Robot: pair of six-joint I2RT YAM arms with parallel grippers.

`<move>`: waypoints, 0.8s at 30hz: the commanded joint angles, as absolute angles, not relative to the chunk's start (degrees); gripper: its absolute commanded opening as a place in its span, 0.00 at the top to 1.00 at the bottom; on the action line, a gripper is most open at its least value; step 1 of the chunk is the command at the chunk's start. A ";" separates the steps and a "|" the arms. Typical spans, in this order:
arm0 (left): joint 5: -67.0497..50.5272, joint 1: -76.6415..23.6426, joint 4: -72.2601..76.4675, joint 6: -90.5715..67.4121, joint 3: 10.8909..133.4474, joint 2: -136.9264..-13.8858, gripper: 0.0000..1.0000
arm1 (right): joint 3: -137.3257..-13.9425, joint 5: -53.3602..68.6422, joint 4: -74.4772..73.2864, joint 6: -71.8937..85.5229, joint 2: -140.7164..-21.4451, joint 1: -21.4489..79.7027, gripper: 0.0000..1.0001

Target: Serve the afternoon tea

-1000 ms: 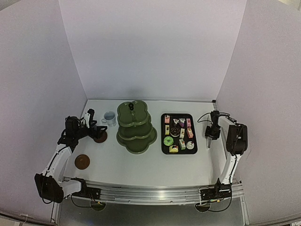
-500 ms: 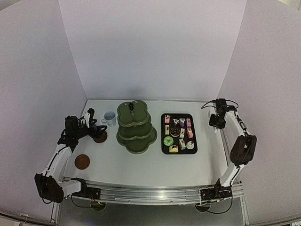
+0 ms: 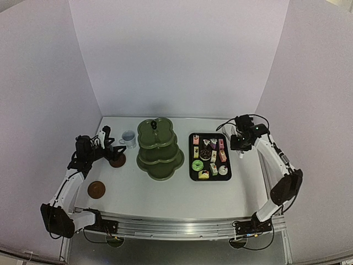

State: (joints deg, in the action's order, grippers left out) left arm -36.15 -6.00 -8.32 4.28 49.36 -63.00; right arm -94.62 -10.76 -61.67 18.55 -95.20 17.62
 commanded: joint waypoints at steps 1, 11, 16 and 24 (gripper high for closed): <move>-38.45 -6.13 -5.71 3.69 48.91 -60.92 0.01 | -90.00 -11.18 -63.27 16.83 -88.47 22.67 0.57; -39.73 -6.45 -5.35 3.80 47.09 -59.68 0.00 | -78.41 -12.47 -61.58 12.62 -84.03 25.27 0.57; -39.35 -6.45 -5.43 4.04 46.89 -59.12 0.00 | -75.10 -12.47 -59.88 12.46 -84.38 25.27 0.57; -39.46 -6.49 -6.09 4.50 46.60 -58.80 0.00 | -72.73 -13.55 -57.34 14.14 -86.29 25.31 0.58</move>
State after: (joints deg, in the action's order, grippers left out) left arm -38.87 -6.22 -7.42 4.23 46.59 -60.14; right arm -72.51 -11.84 -60.06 13.37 -86.35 24.95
